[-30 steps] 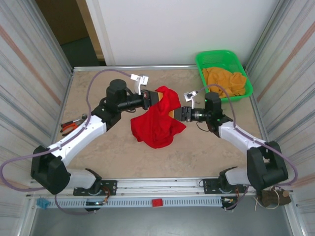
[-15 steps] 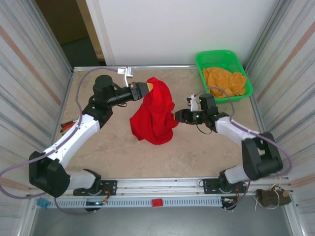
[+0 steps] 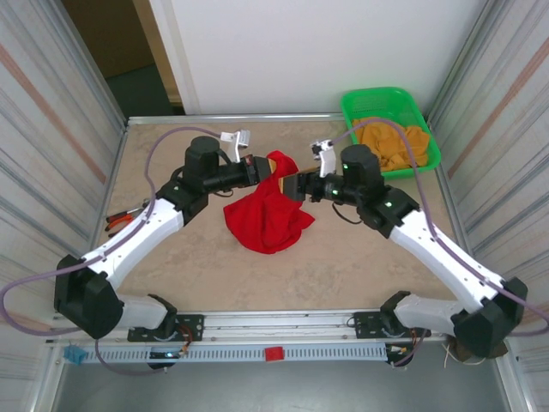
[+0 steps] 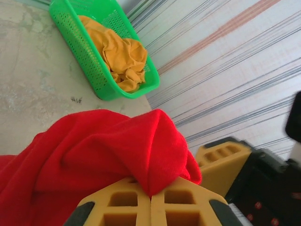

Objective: Fold the inside-out t-shirt

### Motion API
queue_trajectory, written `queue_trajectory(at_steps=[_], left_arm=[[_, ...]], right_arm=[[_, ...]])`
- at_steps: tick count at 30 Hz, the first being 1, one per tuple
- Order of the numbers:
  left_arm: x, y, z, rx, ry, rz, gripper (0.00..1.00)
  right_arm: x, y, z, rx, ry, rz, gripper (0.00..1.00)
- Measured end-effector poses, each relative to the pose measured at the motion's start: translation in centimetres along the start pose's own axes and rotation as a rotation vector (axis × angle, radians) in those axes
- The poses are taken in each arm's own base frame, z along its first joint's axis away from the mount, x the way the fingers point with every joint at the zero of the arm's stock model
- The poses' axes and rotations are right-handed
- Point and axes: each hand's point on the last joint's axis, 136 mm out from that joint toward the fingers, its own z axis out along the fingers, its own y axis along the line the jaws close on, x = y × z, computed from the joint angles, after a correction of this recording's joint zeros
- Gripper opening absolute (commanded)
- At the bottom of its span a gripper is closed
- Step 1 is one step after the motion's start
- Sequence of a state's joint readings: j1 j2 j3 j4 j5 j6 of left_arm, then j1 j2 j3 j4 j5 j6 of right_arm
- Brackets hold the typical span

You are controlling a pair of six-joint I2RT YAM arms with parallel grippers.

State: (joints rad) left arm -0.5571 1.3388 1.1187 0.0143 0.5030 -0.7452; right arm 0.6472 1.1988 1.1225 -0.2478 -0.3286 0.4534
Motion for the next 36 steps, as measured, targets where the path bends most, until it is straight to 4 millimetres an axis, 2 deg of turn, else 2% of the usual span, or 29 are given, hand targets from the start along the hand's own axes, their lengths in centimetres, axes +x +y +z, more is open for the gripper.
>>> queue_trajectory(at_steps=[3,7,10,13,15,17,18,22,26,29,32,36], left_arm=[[-0.2,0.0,0.1,-0.019,0.005,-0.002,0.0],[-0.7,-0.2,-0.3,-0.026,0.011,-0.002,0.0],[-0.2,0.0,-0.6,-0.003,0.049,-0.045,0.0],[-1.2,-0.2,-1.0,0.045,0.03,-0.071,0.0],[-1.6,-0.5,-1.1,0.073,0.022,-0.082,0.0],[-1.6,-0.8,-1.1,0.091,0.026,-0.093,0.0],[-1.6,-1.0,-1.1,0.1,0.026,-0.094,0.0],[-1.7,-1.7,-1.2,0.13,0.024,-0.094,0.0],[-1.6,-1.8,-1.1,0.143,0.025,-0.095,0.0],[-1.5,-1.9,-1.1,0.145,0.026,-0.099,0.0],[-1.6,-1.9,-1.1,0.146,0.025,-0.105,0.0],[-1.6,-1.9,-1.1,0.145,0.023,-0.11,0.0]], right_arm=[[2.1,-2.5,2.6,0.068,0.081,0.015,0.0],[3.9,-6.2,3.0,0.148,0.111,0.058,0.0],[2.7,-8.6,2.5,0.181,0.057,0.085,0.0],[2.8,-11.1,1.9,0.235,0.054,0.121,0.02],[3.2,-11.7,1.6,0.242,0.071,0.14,0.43],[3.5,-11.2,1.4,0.234,0.085,0.142,0.61],[3.5,-10.7,1.0,0.227,0.086,0.139,0.65],[2.0,-7.3,-1.4,0.155,0.027,0.094,0.72],[-0.3,-3.8,-3.2,0.066,-0.042,0.043,0.72],[-1.3,-2.3,-2.8,0.019,-0.057,0.018,0.66],[-0.5,-1.6,-1.2,-0.008,-0.02,0.013,0.61],[1.0,-1.7,0.7,-0.01,0.04,0.02,0.63]])
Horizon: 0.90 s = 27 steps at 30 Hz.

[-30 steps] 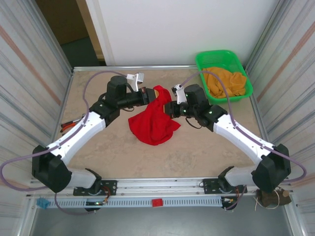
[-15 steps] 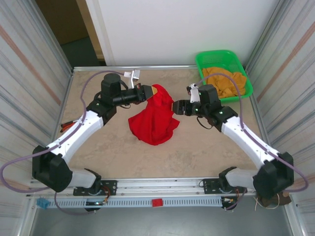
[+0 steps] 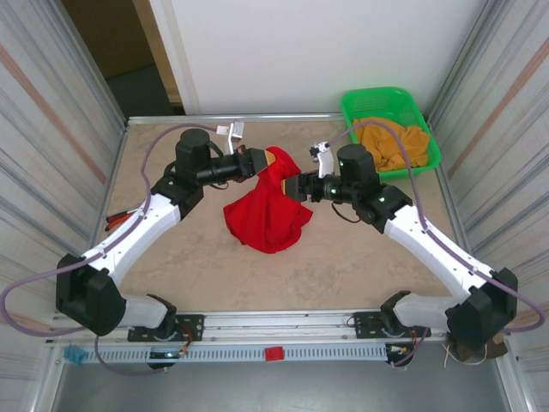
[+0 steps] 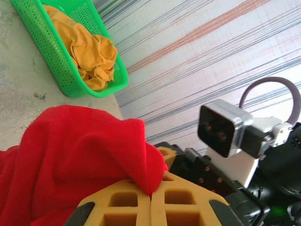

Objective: Fold the inside-out t-shirt

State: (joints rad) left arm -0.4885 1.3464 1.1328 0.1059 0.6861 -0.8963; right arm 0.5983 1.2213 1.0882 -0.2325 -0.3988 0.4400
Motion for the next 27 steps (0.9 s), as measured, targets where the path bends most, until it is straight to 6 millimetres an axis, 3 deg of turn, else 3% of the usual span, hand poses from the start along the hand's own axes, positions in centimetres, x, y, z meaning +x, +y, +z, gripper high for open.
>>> queue_trajectory(at_steps=[2,7,11,15,16,19,20,25,27], left_arm=[[-0.1,0.1,0.0,-0.004,-0.004,-0.003,0.0],[-0.2,0.2,0.0,-0.009,-0.01,-0.011,0.0],[-0.2,0.2,0.0,-0.011,-0.013,-0.018,0.0],[-0.2,0.2,0.0,-0.011,-0.013,-0.022,0.0],[-0.2,0.2,0.0,-0.011,-0.013,-0.022,0.0],[-0.2,0.2,0.0,-0.011,-0.013,-0.022,0.0],[-0.2,0.2,0.0,-0.011,-0.013,-0.023,0.0],[-0.3,0.8,0.0,-0.024,-0.027,-0.024,0.01],[-0.2,1.8,-0.1,-0.038,-0.033,-0.032,0.23]], right_arm=[[0.1,0.0,0.1,0.005,0.0,-0.001,0.6],[-0.5,0.2,-1.1,0.02,-0.041,-0.01,0.42],[-0.8,0.4,-1.5,0.021,-0.057,-0.016,0.43],[-0.5,0.0,-0.6,0.028,-0.039,-0.011,0.45],[-0.3,-0.2,-0.2,0.033,-0.03,-0.008,0.41],[0.2,-0.7,0.7,0.043,-0.009,-0.004,0.04],[0.3,-0.8,0.8,0.046,-0.003,-0.005,0.0],[-1.4,0.5,-0.2,0.03,-0.02,-0.018,0.0],[-2.6,1.7,-1.6,0.003,-0.051,-0.032,0.0]])
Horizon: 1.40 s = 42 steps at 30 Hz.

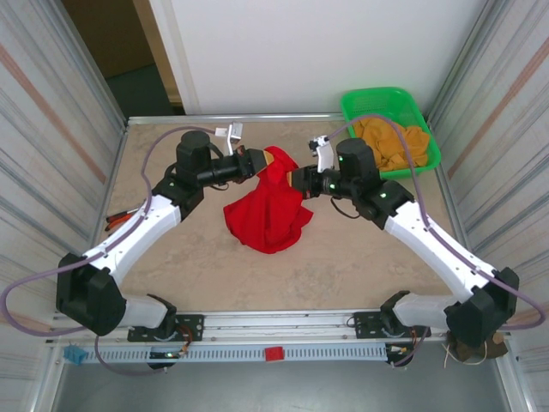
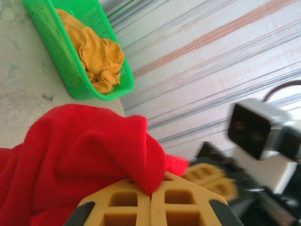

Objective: Fold the inside-out t-shirt

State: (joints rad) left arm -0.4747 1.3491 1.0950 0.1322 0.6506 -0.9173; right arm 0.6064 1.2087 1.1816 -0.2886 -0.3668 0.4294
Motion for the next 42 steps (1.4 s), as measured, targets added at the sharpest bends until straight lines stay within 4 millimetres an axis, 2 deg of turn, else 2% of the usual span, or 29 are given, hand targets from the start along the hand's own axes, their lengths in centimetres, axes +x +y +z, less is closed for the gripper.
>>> queue_trajectory(at_steps=[1,3,7,10,14,17,21,23,27,29,30,31,32,33,34,35,36,39,42], left_arm=[[0.0,0.8,-0.1,-0.013,-0.005,-0.005,0.33],[-0.3,2.3,-0.3,-0.036,-0.023,-0.016,0.46],[-1.1,4.8,-1.0,-0.079,-0.06,-0.034,0.55],[-1.7,5.1,-1.6,-0.09,-0.082,-0.007,0.58],[-1.1,3.5,-2.4,-0.08,-0.08,0.088,0.62],[1.9,2.3,-2.3,-0.104,-0.049,0.224,0.68],[8.7,1.2,-0.4,-0.117,0.054,0.406,0.71],[10.6,2.3,1.2,-0.167,0.087,0.464,0.74],[11.6,7.0,4.5,-0.341,0.121,0.519,0.75],[11.5,8.5,6.3,-0.39,0.136,0.529,0.68],[11.2,8.9,7.4,-0.404,0.142,0.531,0.57],[10.8,8.9,8.3,-0.409,0.143,0.535,0.41],[10.2,8.6,9.2,-0.405,0.14,0.544,0.16],[9.5,7.9,10.1,-0.394,0.131,0.557,0.0],[8.8,7.0,10.7,-0.377,0.121,0.563,0.0],[8.0,5.8,11.2,-0.356,0.108,0.568,0.0],[7.3,4.9,11.4,-0.337,0.097,0.575,0.0],[5.2,0.9,11.6,-0.248,0.056,0.578,0.0],[3.5,-3.3,10.9,-0.156,0.022,0.574,0.0]], right_arm=[[-0.7,0.7,-0.9,-0.016,-0.023,-0.01,0.0],[-2.1,1.7,-2.9,-0.04,-0.073,-0.027,0.0],[-4.5,2.7,-6.2,-0.066,-0.161,-0.051,0.0],[-4.9,2.2,-6.6,-0.063,-0.17,-0.046,0.0],[-4.5,1.0,-5.5,-0.05,-0.136,-0.016,0.0],[-4.3,0.4,-4.7,-0.038,-0.121,0.006,0.0],[-4.3,-0.3,-3.4,-0.029,-0.102,0.043,0.0],[-4.5,-0.5,-2.3,-0.025,-0.09,0.059,0.0],[-4.7,0.9,-0.4,-0.039,-0.072,0.052,0.0],[-5.0,1.9,-0.1,-0.051,-0.076,0.045,0.0],[-5.5,2.3,-0.2,-0.055,-0.085,0.044,0.0],[-5.9,2.4,-0.4,-0.056,-0.094,0.046,0.0],[-6.4,2.3,-0.7,-0.052,-0.109,0.05,0.12],[-7.1,2.0,-1.2,-0.045,-0.129,0.062,0.39],[-7.6,1.5,-1.7,-0.035,-0.147,0.069,0.58],[-8.2,0.9,-2.4,-0.019,-0.171,0.081,0.71],[-8.8,0.2,-3.2,-0.002,-0.193,0.089,0.76],[-9.7,-2.6,-7.3,0.08,-0.293,0.125,0.78],[-8.0,-6.1,-11.6,0.188,-0.372,0.167,0.79]])
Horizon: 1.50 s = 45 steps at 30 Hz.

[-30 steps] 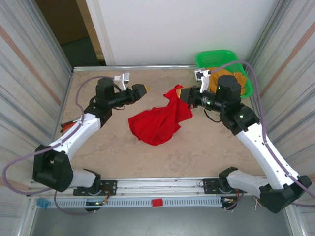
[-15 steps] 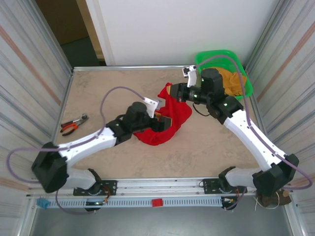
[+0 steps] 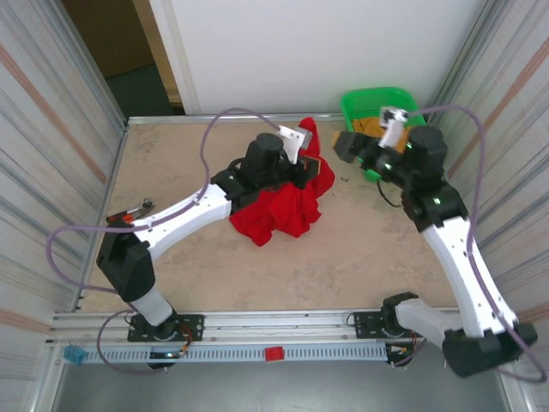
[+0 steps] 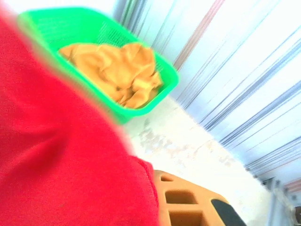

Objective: Fold the inside-out t-shirt

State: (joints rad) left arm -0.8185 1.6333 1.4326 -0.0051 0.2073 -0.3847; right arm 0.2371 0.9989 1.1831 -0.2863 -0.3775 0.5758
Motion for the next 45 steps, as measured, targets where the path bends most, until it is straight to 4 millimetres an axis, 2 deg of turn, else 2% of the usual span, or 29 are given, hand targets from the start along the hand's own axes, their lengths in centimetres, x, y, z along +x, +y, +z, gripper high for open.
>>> queue_trajectory(at_steps=[2,4,8,10,13,14,18,19,21,24,28,29,30,31,33,34,35,36,40,42,45], left_arm=[[-2.2,-1.7,-1.2,0.051,-0.038,-0.003,0.0],[-4.2,-3.5,-2.7,0.1,-0.073,0.001,0.0],[-7.4,-6.1,-6.1,0.179,-0.14,0.014,0.0],[-8.4,-6.7,-7.6,0.201,-0.164,0.015,0.0],[-9.5,-6.5,-9.4,0.212,-0.197,0.006,0.0],[-9.4,-6.2,-9.8,0.209,-0.201,0.002,0.0],[-8.0,-3.5,-10.2,0.175,-0.188,-0.05,0.0],[-7.3,-2.3,-10.2,0.157,-0.18,-0.068,0.0],[-5.6,0.4,-10.2,0.114,-0.158,-0.112,0.0],[-2.6,5.7,-10.3,0.026,-0.134,-0.204,0.0],[1.5,14.1,-11.2,-0.128,-0.114,-0.367,0.0],[2.0,15.7,-11.5,-0.156,-0.116,-0.396,0.0],[2.6,17.4,-11.7,-0.185,-0.117,-0.431,0.0],[2.9,18.7,-11.8,-0.205,-0.119,-0.455,0.07],[3.5,20.7,-11.8,-0.234,-0.114,-0.491,0.41],[3.9,21.6,-11.7,-0.248,-0.107,-0.511,0.51],[4.3,22.3,-11.6,-0.259,-0.1,-0.525,0.57],[4.6,23.1,-11.6,-0.273,-0.092,-0.544,0.62],[5.6,25.3,-11.8,-0.32,-0.065,-0.58,0.69],[5.7,25.8,-12.4,-0.339,-0.062,-0.584,0.69],[5.3,25.9,-13.6,-0.364,-0.068,-0.572,0.74]], right_arm=[[1.5,-3.0,-1.6,0.07,-0.018,0.034,0.81],[4.1,-5.4,-2.0,0.112,0.011,0.072,0.83],[11.4,-10.3,-0.6,0.174,0.17,0.159,0.84],[14.8,-12.2,0.0,0.197,0.254,0.205,0.84],[18.0,-13.7,0.5,0.198,0.331,0.249,0.83],[18.5,-13.8,0.7,0.186,0.339,0.254,0.72],[19.1,-13.9,1.9,0.138,0.359,0.265,0.06],[19.1,-13.9,2.2,0.127,0.362,0.266,0.0],[19.1,-13.7,2.3,0.117,0.362,0.266,0.0],[18.3,-13.0,2.4,0.091,0.353,0.254,0.0],[16.3,-11.3,2.5,0.048,0.315,0.222,0.0],[15.9,-10.9,2.6,0.042,0.309,0.215,0.2],[15.5,-10.2,2.7,0.03,0.306,0.205,0.48],[15.3,-9.5,2.9,0.022,0.306,0.192,0.65],[15.5,-8.6,3.5,0.014,0.319,0.164,0.73],[16.1,-8.5,4.1,0.019,0.337,0.152,0.74],[16.9,-8.7,4.7,0.033,0.361,0.141,0.75],[18.0,-9.3,5.4,0.055,0.393,0.135,0.75],[22.9,-13.0,7.1,0.184,0.522,0.158,0.75],[24.1,-14.4,7.3,0.232,0.552,0.157,0.74],[25.0,-15.4,7.6,0.259,0.572,0.154,0.7]])
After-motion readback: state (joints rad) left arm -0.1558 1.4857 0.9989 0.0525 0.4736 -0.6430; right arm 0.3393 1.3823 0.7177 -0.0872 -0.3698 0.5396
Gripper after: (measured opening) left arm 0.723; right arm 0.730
